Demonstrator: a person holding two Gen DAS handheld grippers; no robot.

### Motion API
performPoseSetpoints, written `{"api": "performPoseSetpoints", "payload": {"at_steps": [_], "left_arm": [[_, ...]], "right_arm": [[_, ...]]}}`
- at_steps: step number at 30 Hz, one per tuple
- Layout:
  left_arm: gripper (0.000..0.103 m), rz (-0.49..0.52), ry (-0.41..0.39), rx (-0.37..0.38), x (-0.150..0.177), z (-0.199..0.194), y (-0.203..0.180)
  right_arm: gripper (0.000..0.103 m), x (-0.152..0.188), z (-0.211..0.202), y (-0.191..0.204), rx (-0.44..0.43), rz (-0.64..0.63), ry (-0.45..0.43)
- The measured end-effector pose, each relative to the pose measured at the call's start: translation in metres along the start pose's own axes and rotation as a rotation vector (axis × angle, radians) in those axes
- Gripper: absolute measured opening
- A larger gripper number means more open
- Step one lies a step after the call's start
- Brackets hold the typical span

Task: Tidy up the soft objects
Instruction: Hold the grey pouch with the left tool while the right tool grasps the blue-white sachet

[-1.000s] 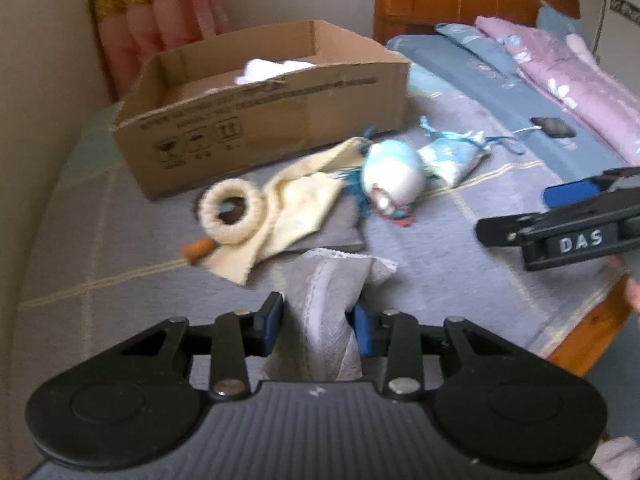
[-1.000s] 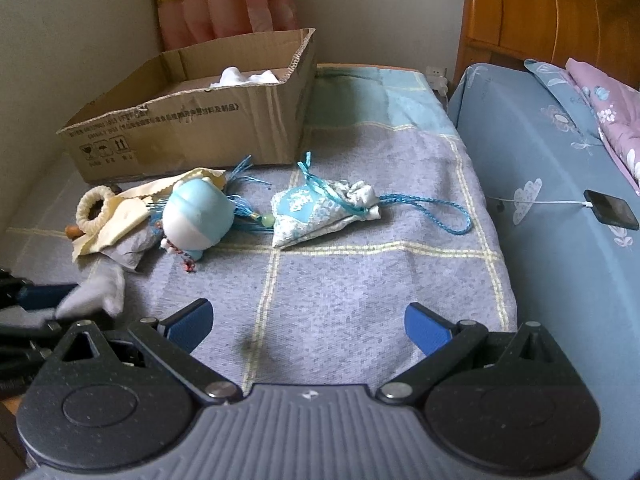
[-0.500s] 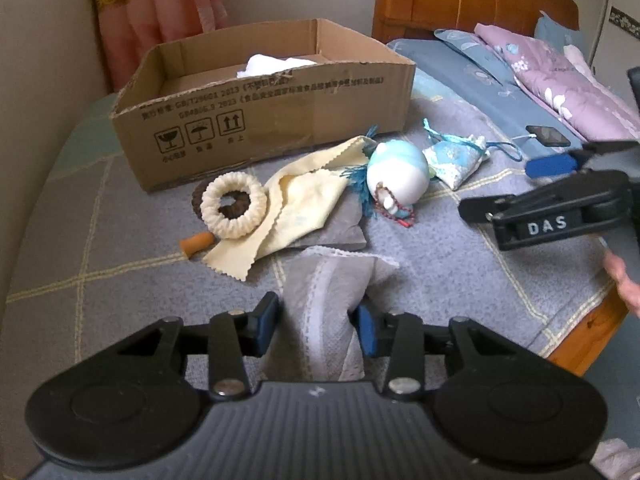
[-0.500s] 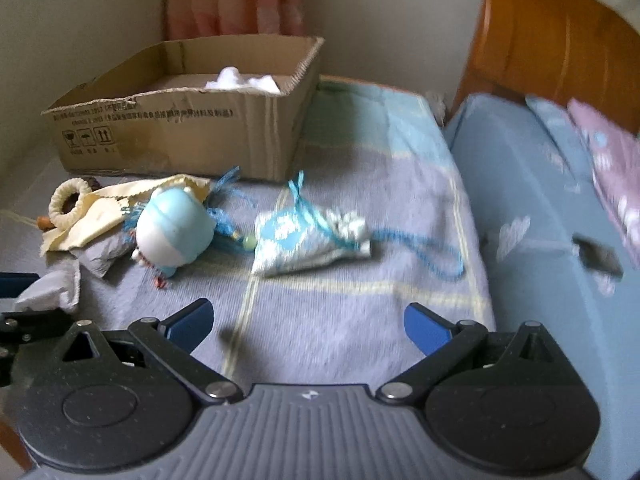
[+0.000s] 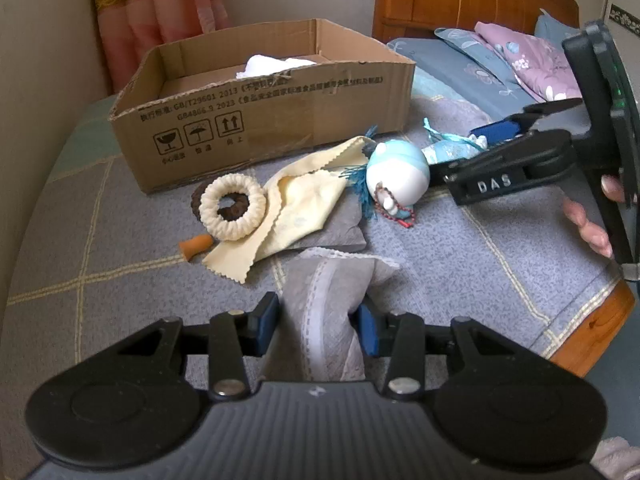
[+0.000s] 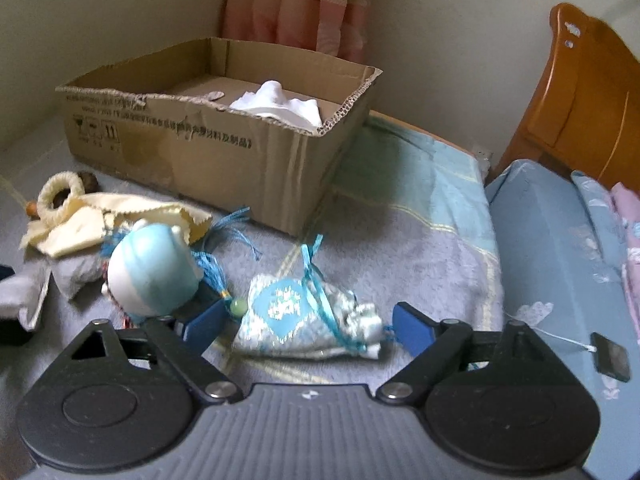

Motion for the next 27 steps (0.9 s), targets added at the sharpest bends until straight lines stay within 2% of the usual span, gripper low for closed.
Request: {"api": "performPoseSetpoints", "payload": {"at_steps": [2,5,7,8,11,18,27], "left_arm": [[0.042,-0.002,0.0,0.001,0.0,0.0,0.0],[0.042,-0.002,0.0,0.0,0.0,0.0,0.0],[0.042,-0.002,-0.001,0.001,0.0,0.0,0.0],[0.042,-0.002,-0.001,0.001,0.0,0.0,0.0],[0.043,-0.002,-0.001,0.004,0.0,0.0,0.0],[0.038,-0.006,0.004,0.012,-0.001,0.001,0.001],[0.032,0.001,0.009,0.021,-0.003,-0.006,0.003]], "right_arm": [[0.081,-0.002,0.002,-0.003,-0.03,0.022,-0.006],[0.068,-0.001,-0.001,0.0,-0.021,0.028,-0.008],[0.05,0.001,-0.005,0.003,-0.016,0.034,-0.009],[0.048,0.003,-0.008,0.004,-0.015,0.042,-0.006],[0.047,0.008,-0.016,0.007,0.009,0.06,0.006],[0.047,0.018,-0.034,0.008,-0.008,0.118,0.0],[0.047,0.019,-0.052,0.017,-0.011,0.078,-0.017]]}}
Point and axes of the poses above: each gripper's, at about its wrist camera, not at the fingertips, and z roughly the way its jaws point, y to its left, x to its underside, the point moved 2 cm from there along z, roughly the way its jaws point, and after that the axes turned 12 degrees about -x, right-handed, at the moved point
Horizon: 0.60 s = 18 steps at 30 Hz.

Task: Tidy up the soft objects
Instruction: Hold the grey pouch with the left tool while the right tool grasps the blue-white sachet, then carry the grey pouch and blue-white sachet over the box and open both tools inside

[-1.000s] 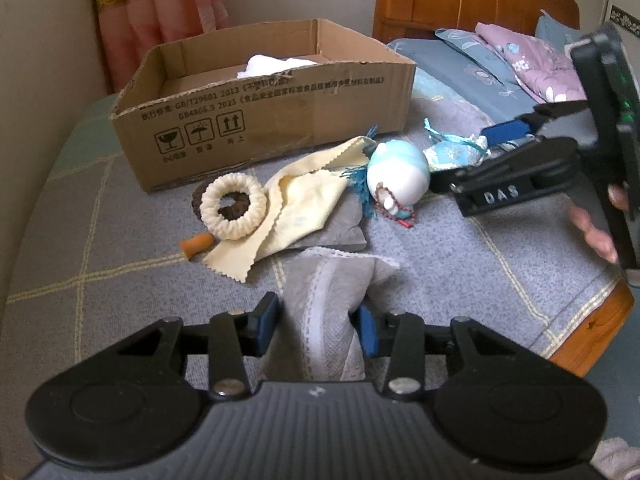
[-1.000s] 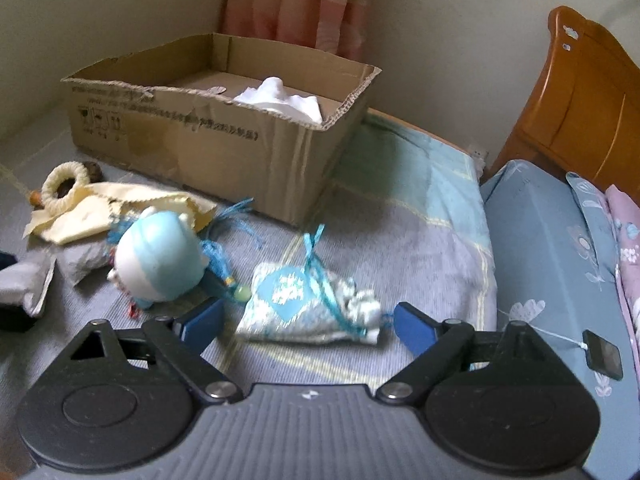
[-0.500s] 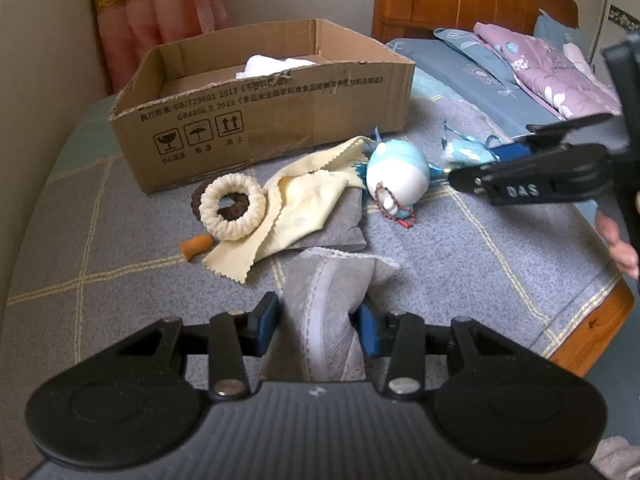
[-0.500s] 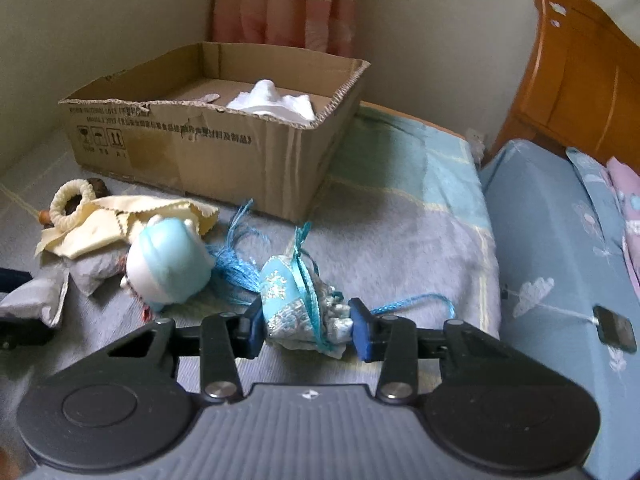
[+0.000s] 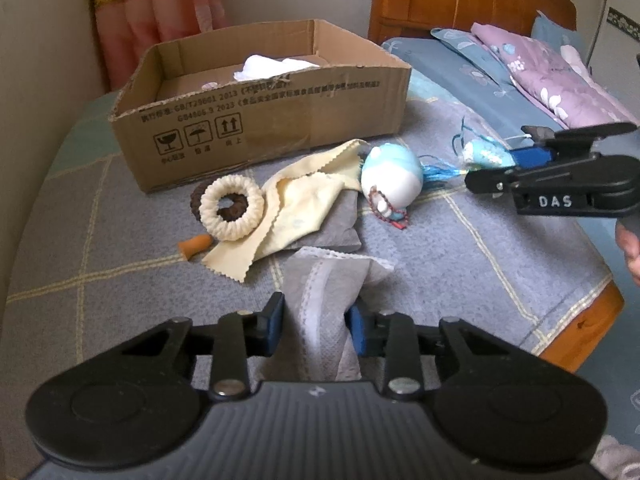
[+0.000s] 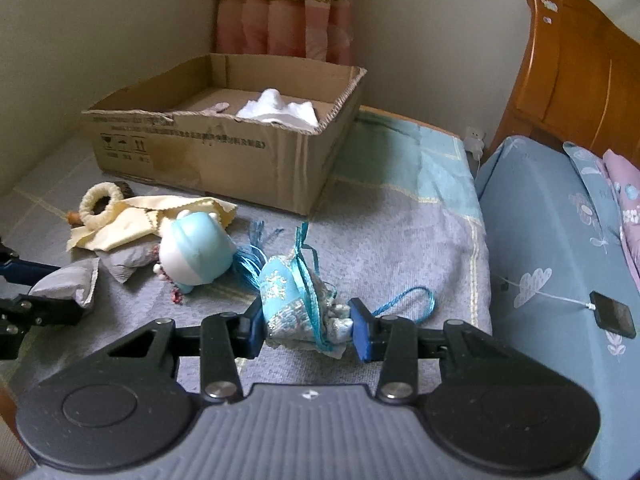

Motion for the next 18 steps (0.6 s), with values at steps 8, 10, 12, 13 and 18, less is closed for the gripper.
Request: {"api": "performPoseSetpoints", "payload": {"at_steps": [8,10,12,13,18], "left_arm": [[0.032,0.014,-0.006,-0.007,-0.002,-0.009,0.002],[0.032,0.017,-0.006,-0.008,-0.003,-0.012,0.002],[0.032,0.025,-0.009,-0.011,-0.004,-0.015,0.002],[0.032,0.027,-0.015,-0.015,-0.005,-0.017,0.002],[0.032,0.024,-0.048,-0.011,-0.012,-0.031,0.007]], "right_arm": [[0.047,0.0,-0.017,0.003,0.002,-0.019,-0.015],[0.047,0.001,-0.019,0.003,0.002,-0.021,-0.013],[0.047,0.001,-0.02,0.004,0.001,-0.02,-0.011],[0.047,0.001,-0.021,0.004,-0.002,-0.017,-0.007],[0.047,0.0,-0.027,0.01,-0.012,-0.026,-0.007]]}}
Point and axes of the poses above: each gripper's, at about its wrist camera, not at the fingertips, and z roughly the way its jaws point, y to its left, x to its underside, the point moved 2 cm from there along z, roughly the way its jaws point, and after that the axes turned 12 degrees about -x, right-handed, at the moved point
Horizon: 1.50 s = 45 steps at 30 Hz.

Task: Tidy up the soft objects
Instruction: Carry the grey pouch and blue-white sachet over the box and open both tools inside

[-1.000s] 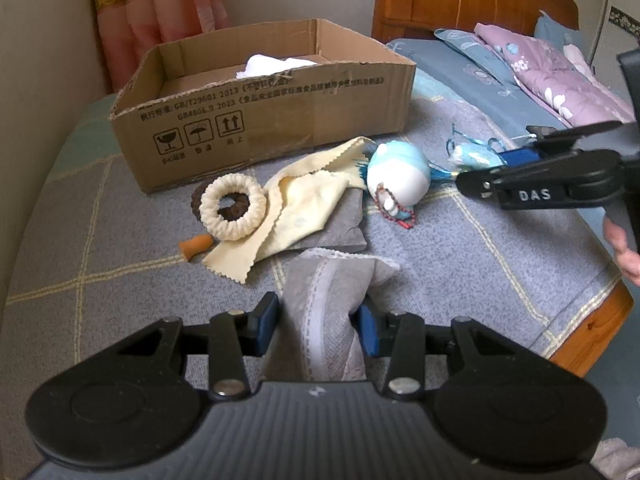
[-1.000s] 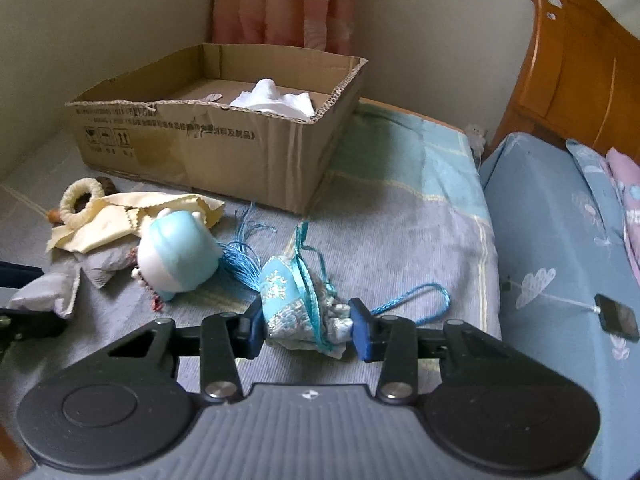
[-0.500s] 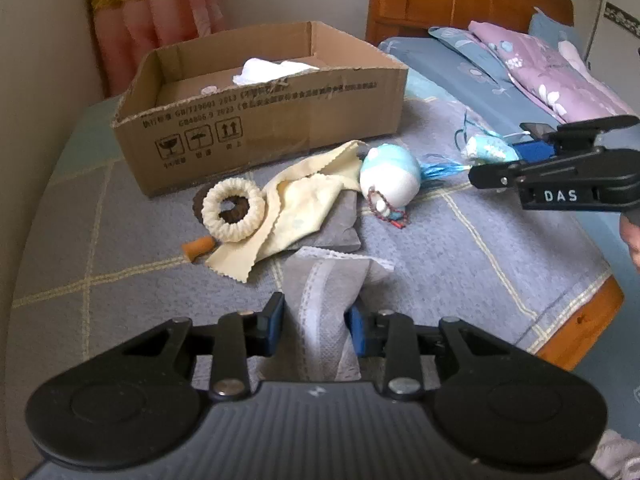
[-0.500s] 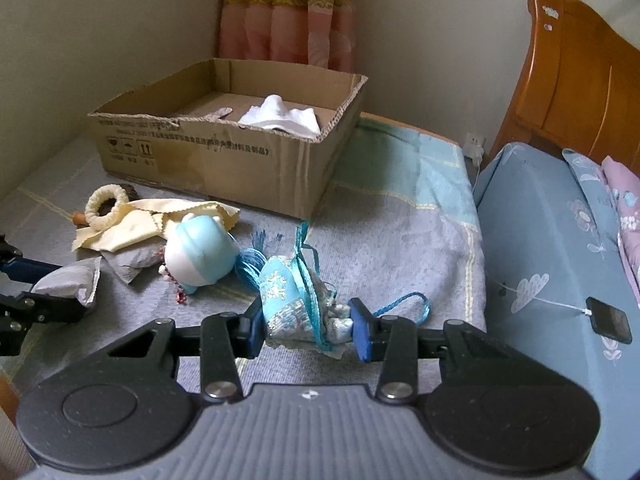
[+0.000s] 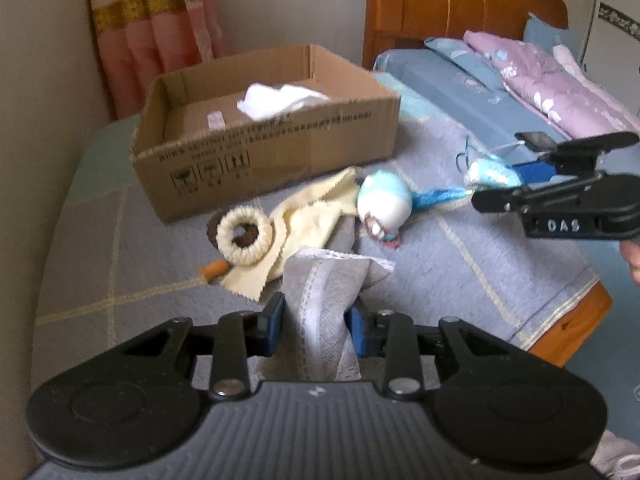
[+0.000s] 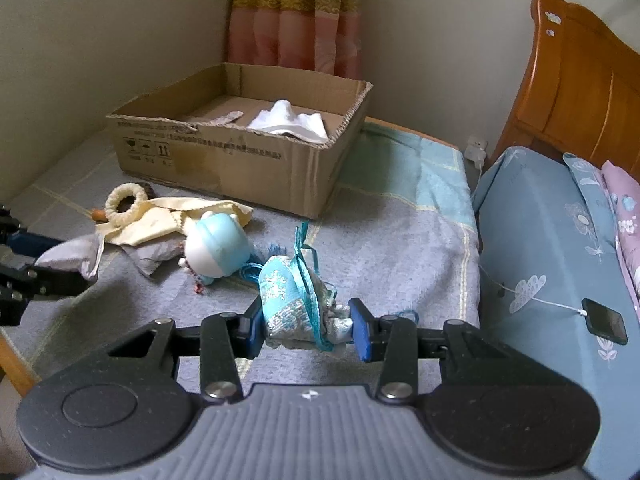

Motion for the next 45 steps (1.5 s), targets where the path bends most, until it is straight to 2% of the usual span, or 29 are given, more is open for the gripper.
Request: {"api": "performPoseSetpoints", "payload": {"at_steps": [8,10,16,19,21,23,27,31,34,35,37,38,45], "left_arm": [[0.029,0.002,-0.088,-0.018,-0.038,-0.017,0.02],[0.026,-0.001,-0.118,-0.035,-0.057,-0.017,0.028],[0.026,-0.001,-0.217,-0.092,-0.121,-0.005,0.049],[0.026,-0.017,-0.216,-0.133,-0.144,0.01,0.056],[0.027,-0.023,-0.211,-0.137,-0.148,0.013,0.059],[0.033,-0.029,-0.213,-0.136,-0.144,0.01,0.061],[0.073,-0.094,-0.149,-0.129,-0.112,0.009,0.062],[0.071,-0.126,-0.045,-0.151,-0.068,0.024,0.052],[0.069,-0.171,0.018,-0.135,-0.041,0.038,0.043],[0.068,-0.173,0.032,-0.146,-0.037,0.042,0.041],[0.055,-0.178,0.058,-0.18,-0.028,0.052,0.036],[0.053,-0.186,0.066,-0.183,-0.026,0.054,0.036],[0.054,-0.216,0.074,-0.179,-0.022,0.061,0.034]], "right_arm": [[0.047,-0.019,-0.02,0.01,-0.035,-0.032,-0.049],[0.047,-0.027,-0.025,0.011,-0.045,-0.036,-0.068],[0.047,-0.056,-0.042,0.015,-0.054,-0.071,-0.145],[0.047,-0.068,-0.047,0.014,-0.047,-0.082,-0.175],[0.047,-0.075,-0.049,0.013,-0.035,-0.088,-0.189],[0.047,-0.08,-0.051,0.014,-0.03,-0.1,-0.197],[0.047,-0.088,-0.052,0.013,-0.034,-0.11,-0.212],[0.047,-0.088,-0.046,0.015,-0.05,-0.115,-0.213],[0.047,-0.087,-0.041,0.017,-0.057,-0.11,-0.202],[0.047,-0.088,-0.039,0.017,-0.056,-0.112,-0.198],[0.047,-0.09,-0.038,0.017,-0.055,-0.113,-0.196],[0.047,-0.093,-0.039,0.018,-0.056,-0.118,-0.197],[0.047,-0.137,-0.037,0.017,-0.065,-0.155,-0.234]]}}
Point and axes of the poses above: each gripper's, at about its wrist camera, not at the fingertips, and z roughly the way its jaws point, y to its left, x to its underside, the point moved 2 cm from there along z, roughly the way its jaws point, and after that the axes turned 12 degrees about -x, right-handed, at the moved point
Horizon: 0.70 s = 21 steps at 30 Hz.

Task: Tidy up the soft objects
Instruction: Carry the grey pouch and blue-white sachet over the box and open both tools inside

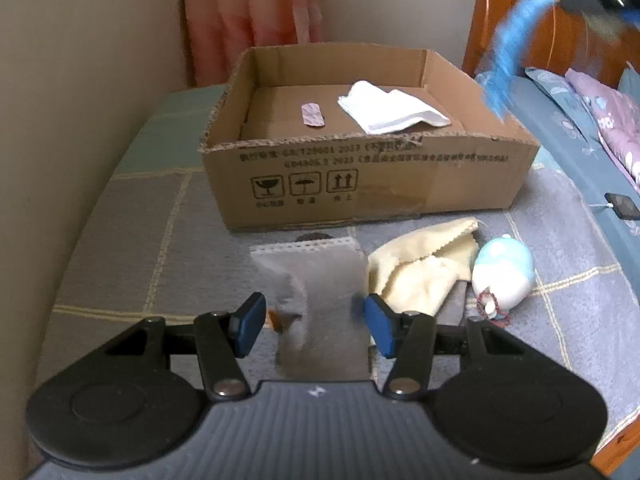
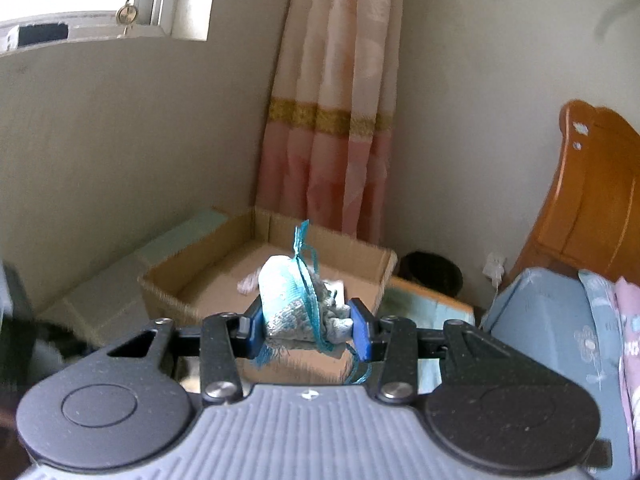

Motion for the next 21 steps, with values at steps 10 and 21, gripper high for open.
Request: {"api": "performPoseSetpoints", "payload": {"at_steps": [10,21], "left_arm": [[0.05,0.003,0.003,0.005,-0.001,0.008,-0.002],[0.027,0.007,0.003,0.072,-0.007,0.002,0.01]], "right_arm": [[0.047,-0.045,0.07,-0.023,-0.04,0.055,0.1],[0.095,-0.036,0.082,-0.018,-0.029,0.085,0.112]]}}
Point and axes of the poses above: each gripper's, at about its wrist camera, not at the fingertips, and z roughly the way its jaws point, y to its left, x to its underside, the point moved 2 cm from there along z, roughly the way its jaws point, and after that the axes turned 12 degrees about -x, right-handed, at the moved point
